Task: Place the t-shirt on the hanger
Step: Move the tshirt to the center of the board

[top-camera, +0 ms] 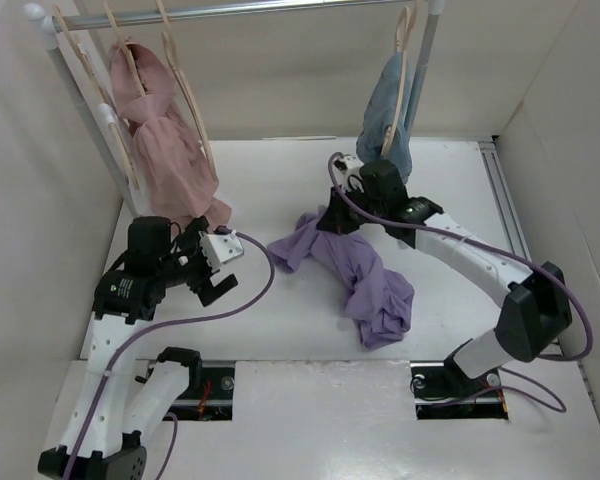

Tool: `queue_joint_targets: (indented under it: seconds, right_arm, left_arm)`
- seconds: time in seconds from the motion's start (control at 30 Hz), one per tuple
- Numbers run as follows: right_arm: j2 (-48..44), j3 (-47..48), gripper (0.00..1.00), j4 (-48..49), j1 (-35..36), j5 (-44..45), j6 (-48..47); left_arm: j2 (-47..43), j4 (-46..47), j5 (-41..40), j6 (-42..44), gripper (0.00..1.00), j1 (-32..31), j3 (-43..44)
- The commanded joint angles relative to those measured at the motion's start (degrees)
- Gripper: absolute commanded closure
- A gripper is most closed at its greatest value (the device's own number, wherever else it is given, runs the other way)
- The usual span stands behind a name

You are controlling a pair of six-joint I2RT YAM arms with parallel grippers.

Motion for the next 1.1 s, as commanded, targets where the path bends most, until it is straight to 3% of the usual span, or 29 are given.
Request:
queue_joint_targets:
  seconds: [0.0, 0.1, 0.3, 0.4, 0.5, 0.6, 0.63, 0.7, 0.73, 0.77, 0.9, 1.07]
  right_arm:
    - [3.9, 4.5, 1.0, 9.3, 4.3, -7.4, 1.4]
    - [8.9, 9.7, 1.0, 9.3, 4.8, -5.2, 1.9]
    - [20.5, 24.3, 1.0, 16.5, 8.1, -5.7, 13.8]
    - [21.8, 24.3, 1.0, 23.7, 9.1, -4.6, 20.9]
    - [19.5, 24.3, 1.0, 31.5, 10.5, 2.3, 24.1]
    - [16.0, 20.4, 1.0, 27.9, 10.5, 13.5, 26.9]
    - [16.0, 19.7, 0.95, 25.6, 10.5, 15.4, 26.1]
    - [17.6, 22.3, 0.56, 13.8, 9.9, 17.2, 22.4]
    - [20.8, 24.0, 0.22, 9.1, 9.9, 17.2, 17.1]
    - [22.9, 26.0, 0.12, 0.3, 9.9, 17.2, 13.6]
    - [29.6, 33.6, 0.05, -16.5, 9.9, 22.8, 1.6]
    - [21.2, 16.3, 0.05, -6.1, 5.8, 16.7, -0.5]
  left_arm:
    - [2.4, 3.2, 1.5, -0.9, 0.0, -0.2, -1.4]
    - [4.8, 4.5, 3.0, -0.9, 0.0, -0.2, -2.2]
    - [7.3, 5.7, 5.2, -0.4, 0.0, -0.2, -2.1]
    - [7.3, 5.7, 5.7, 0.1, 0.0, -0.2, -1.5]
    - [7.3, 5.7, 6.5, 1.0, 0.0, -0.2, -1.5]
    - [7.3, 6.2, 7.9, 1.0, 0.0, -0.2, -1.5]
    - [7.9, 6.2, 8.4, 1.5, 0.0, -0.2, -1.5]
    - [9.3, 6.2, 8.9, 1.5, 0.0, -0.2, -1.5]
    - [10.2, 6.2, 8.9, 1.5, 0.0, -0.2, -1.5]
    - [12.6, 4.8, 8.9, 2.2, 0.0, -0.2, -1.5]
    - [15.6, 1.5, 5.2, 6.9, 0.0, -3.6, -2.7]
    - [12.1, 3.2, -3.5, 8.1, 0.0, -13.2, -9.6]
